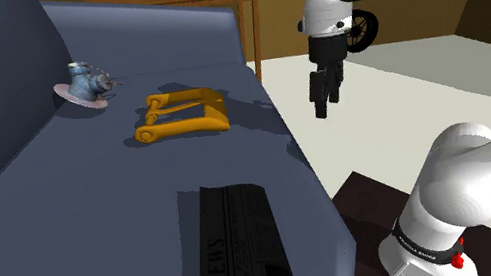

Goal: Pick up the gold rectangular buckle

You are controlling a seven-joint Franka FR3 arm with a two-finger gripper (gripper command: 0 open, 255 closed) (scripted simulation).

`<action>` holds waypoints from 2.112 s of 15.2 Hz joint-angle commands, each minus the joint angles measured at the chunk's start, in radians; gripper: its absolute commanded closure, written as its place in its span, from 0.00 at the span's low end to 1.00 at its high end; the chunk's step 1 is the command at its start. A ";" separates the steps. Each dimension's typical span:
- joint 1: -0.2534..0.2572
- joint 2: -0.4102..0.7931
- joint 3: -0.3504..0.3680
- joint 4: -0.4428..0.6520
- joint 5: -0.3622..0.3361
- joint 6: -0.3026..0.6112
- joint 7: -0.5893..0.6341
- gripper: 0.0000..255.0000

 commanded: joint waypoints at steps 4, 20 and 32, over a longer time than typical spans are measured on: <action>0.023 0.119 0.000 0.071 -0.007 0.059 -0.056 0.00; 0.127 0.701 0.047 0.602 -0.033 0.176 -0.311 0.00; 0.198 1.066 0.113 1.078 -0.085 0.107 -0.430 0.00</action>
